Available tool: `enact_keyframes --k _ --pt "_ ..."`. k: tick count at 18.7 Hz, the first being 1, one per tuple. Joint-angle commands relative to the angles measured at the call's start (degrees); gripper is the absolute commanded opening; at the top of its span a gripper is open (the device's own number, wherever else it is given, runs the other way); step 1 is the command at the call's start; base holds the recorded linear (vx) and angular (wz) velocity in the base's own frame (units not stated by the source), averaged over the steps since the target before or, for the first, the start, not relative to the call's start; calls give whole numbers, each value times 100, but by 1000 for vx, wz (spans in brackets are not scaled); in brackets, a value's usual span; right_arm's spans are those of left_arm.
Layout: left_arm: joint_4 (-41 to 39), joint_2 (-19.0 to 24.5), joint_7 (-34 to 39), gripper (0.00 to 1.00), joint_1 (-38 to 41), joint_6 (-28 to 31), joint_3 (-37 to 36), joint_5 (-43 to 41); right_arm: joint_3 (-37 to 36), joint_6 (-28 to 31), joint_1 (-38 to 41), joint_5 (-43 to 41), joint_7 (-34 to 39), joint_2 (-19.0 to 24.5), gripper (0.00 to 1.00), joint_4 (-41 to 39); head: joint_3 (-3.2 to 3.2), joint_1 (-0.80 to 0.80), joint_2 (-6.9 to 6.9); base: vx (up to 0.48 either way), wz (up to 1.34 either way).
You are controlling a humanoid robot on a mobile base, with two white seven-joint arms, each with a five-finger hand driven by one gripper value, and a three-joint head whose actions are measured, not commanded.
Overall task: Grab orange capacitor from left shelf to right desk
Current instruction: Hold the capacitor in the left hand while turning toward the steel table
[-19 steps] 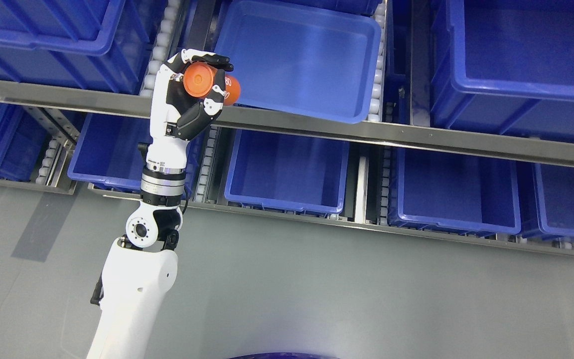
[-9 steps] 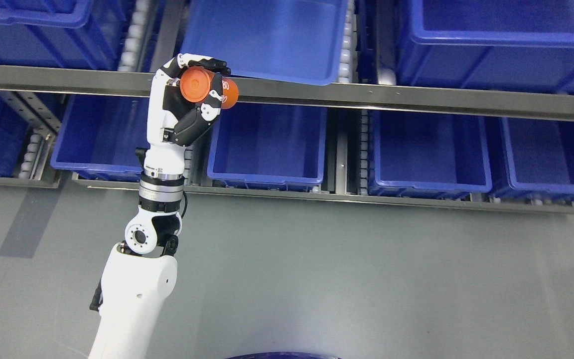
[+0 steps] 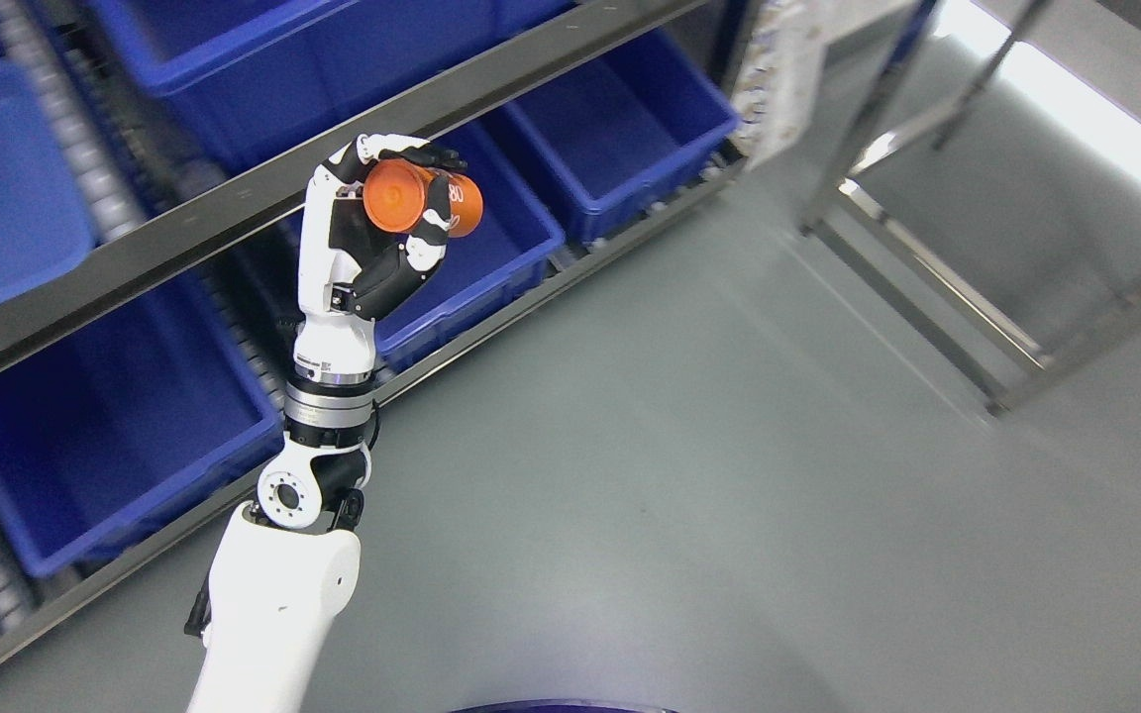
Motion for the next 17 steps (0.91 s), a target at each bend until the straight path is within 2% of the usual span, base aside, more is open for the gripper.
enact_keyframes --k 1,9,17 --pt "-62 100 7 2 -48 44 -111 -2 -62 0 -11 26 8 -100 100 -194 0 0 0 128 -1318" --pt "-62 100 7 2 -514 342 -199 -2 -62 0 -11 26 8 -100 100 -194 0 0 1 181 -967" --pt "-44 100 16 3 -480 466 -392 -2 -62 0 -11 26 8 -100 100 -194 0 0 1 272 -374"
